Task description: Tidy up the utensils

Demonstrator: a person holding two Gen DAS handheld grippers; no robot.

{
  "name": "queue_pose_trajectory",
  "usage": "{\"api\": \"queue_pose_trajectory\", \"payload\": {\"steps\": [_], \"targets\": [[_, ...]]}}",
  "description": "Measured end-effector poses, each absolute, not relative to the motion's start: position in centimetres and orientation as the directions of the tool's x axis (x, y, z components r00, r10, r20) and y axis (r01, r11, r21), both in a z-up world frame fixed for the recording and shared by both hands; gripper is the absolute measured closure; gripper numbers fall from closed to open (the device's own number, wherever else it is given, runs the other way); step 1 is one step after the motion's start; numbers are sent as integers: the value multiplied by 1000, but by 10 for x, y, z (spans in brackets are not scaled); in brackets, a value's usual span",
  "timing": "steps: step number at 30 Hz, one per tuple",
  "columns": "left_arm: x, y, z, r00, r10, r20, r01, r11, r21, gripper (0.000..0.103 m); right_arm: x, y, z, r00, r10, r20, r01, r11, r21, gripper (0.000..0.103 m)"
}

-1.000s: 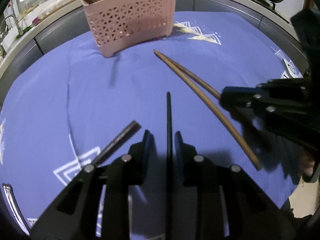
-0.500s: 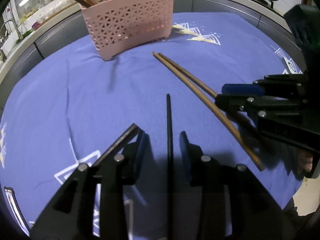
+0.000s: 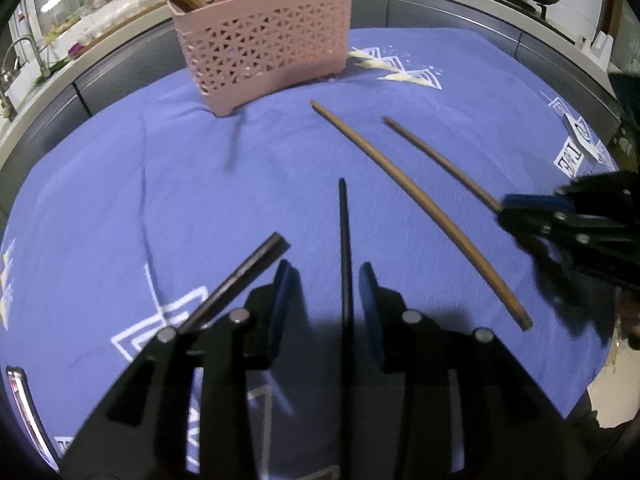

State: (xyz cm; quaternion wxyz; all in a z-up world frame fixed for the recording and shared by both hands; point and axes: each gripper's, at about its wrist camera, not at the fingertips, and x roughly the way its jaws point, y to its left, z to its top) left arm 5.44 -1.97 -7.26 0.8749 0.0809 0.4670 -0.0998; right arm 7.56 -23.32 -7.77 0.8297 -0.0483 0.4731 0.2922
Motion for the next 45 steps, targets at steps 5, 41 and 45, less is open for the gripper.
{"api": "queue_pose_trajectory", "payload": {"steps": [5,41,45], "targets": [[52,-19,-73,549,-102,-830,251,967,48,69,68,-245,-78,378,410,-830,-505,843,186,96],[50,-10,-73,559,-55,-828,186,981,60,48,49,-223,-80,492,239,-837,-407,913,21,94],[50,-10,-73,559,-54,-828,186,981,61,48,50,-222,-80,494,235,-837,-410,912,13,93]]}}
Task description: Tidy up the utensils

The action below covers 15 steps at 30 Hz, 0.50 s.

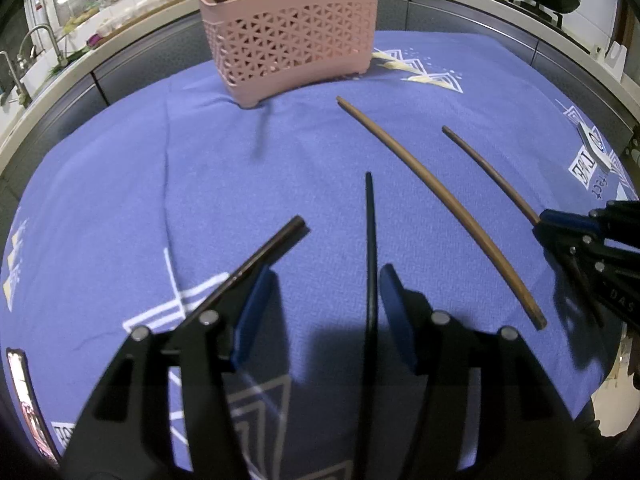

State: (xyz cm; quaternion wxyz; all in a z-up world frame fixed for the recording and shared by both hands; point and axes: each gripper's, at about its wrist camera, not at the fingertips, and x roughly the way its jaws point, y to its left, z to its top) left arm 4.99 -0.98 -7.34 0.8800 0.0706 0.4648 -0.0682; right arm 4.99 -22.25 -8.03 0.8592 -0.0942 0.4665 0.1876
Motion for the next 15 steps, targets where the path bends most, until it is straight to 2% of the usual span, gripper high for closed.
{"api": "queue_pose_trajectory", "payload": {"steps": [15], "targets": [[54,-12,-73,552,-52,-832,191,979,65,47,55,-220,-81,497,237,-835,-417,909,10,93]]}}
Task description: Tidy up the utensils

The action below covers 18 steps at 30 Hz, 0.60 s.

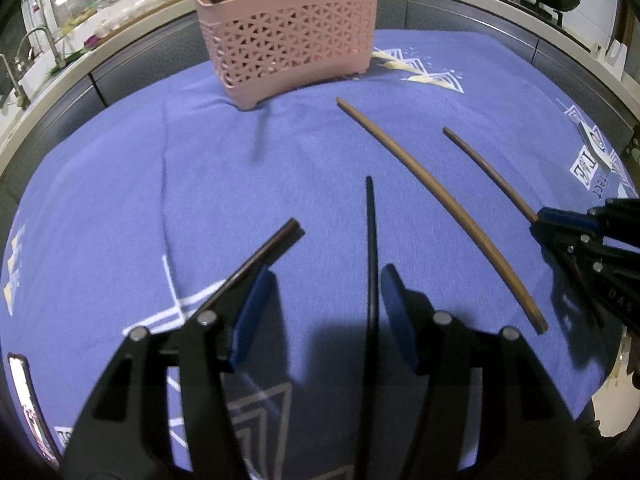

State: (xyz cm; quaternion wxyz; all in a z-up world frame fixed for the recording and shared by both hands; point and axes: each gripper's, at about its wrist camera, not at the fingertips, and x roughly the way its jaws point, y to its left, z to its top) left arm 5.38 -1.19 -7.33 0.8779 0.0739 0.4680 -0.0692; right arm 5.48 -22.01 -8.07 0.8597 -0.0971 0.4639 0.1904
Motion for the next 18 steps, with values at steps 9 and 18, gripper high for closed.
{"api": "queue_pose_trajectory", "payload": {"steps": [9,18], "targets": [[67,-21,-73,546,-61,-836,220,973,72,47,77,-210,-78,474,265,-840,-448,894,29,93],[93,-32,-71,530,-83,-844,262,962,70,55,138,-181,-73,387,327,-862,-540,838,76,93]]}}
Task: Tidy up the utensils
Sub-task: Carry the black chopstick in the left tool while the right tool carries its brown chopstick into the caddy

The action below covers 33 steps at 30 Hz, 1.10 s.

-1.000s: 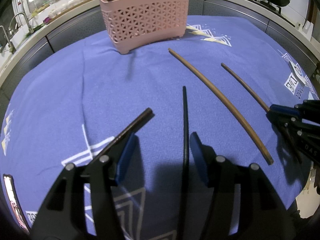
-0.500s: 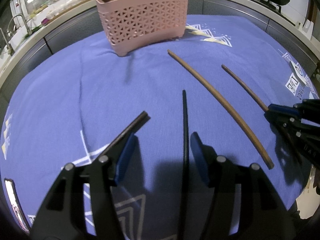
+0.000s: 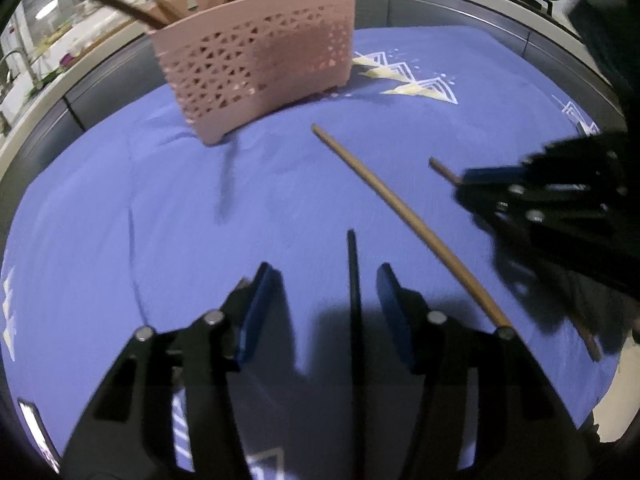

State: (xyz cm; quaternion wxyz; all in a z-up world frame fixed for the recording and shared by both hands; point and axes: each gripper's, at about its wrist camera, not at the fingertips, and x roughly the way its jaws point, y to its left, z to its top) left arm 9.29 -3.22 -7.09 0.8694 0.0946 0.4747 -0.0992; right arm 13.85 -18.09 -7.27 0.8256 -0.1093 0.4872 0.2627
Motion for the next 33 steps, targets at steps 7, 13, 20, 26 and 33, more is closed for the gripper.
{"api": "queue_pose_trajectory", "payload": {"steps": [7,13,20,26,33], "targets": [[105,-51,-69,511,-107,-853,317,946,71,98,164,-172,-72,292,398,-870,-602,783,156,98],[104,-41,-53,522,-188,-832,290,956,-34,99,142,-190,-37,364,544,-756,-613,751,245,99],[70,-16,27,679,-245,-692,275,959,-70,99,103,-206,38,548,627,-554,-646,737,196,99],[42,7,85,785,-245,-569,239,967,-88,99,79,-209,88,641,653,-403,-650,741,166,99],[38,24,148,861,-232,-453,211,973,-97,99,72,-199,133,704,646,-294,-643,756,120,99]]}}
